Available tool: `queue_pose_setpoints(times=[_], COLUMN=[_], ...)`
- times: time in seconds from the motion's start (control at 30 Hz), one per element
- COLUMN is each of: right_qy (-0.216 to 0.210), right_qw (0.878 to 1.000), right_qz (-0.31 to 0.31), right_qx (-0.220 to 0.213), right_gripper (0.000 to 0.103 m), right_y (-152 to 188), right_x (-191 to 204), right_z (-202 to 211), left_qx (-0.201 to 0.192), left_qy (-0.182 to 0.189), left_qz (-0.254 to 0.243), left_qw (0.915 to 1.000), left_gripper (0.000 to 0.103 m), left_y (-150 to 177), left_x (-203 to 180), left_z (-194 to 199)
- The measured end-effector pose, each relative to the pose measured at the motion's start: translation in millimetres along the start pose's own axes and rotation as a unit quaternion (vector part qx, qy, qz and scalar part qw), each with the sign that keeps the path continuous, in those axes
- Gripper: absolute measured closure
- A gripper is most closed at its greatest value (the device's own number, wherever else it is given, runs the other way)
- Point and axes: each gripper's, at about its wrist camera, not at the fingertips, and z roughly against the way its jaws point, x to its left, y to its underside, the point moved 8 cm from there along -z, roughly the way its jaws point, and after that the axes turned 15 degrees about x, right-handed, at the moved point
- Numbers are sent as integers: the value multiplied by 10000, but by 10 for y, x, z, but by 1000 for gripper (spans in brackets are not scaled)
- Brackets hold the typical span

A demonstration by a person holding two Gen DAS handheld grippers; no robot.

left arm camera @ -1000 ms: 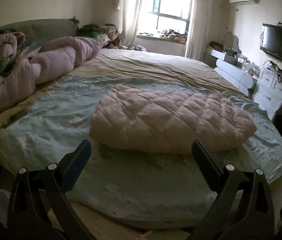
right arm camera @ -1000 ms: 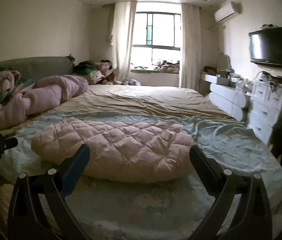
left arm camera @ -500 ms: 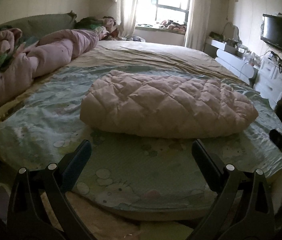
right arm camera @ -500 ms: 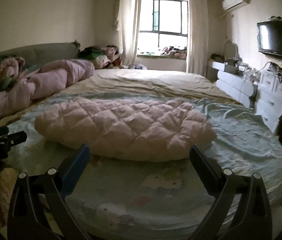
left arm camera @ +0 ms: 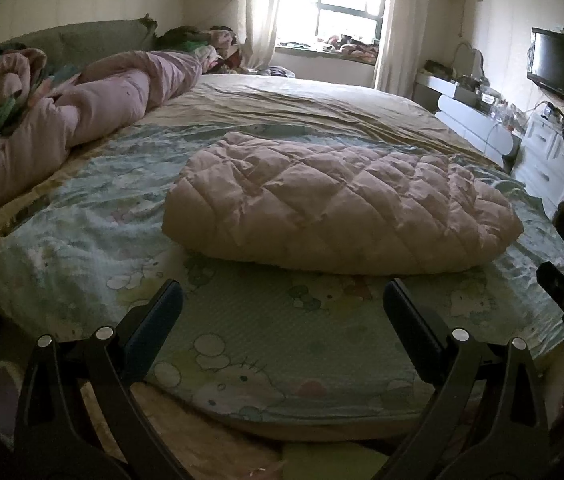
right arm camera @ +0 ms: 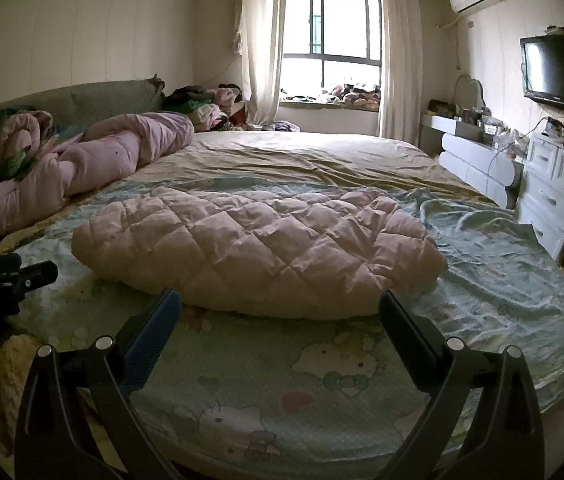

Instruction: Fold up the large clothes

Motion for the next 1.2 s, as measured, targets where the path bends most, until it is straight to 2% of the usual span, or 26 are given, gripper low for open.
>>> queue_pose_setpoints(times=[1.2], right_qy=[-40], right_qw=[10000], right_qz=[-11], right_qx=[52], right_gripper=[4], right_y=[49], right_x=[10], right_z=[-31], left_qx=[17], left_qy=[-8], left_qz=[2], left_qw=[10000], left_gripper=[9], left_y=[10], left_x=[9], left_z=[-5])
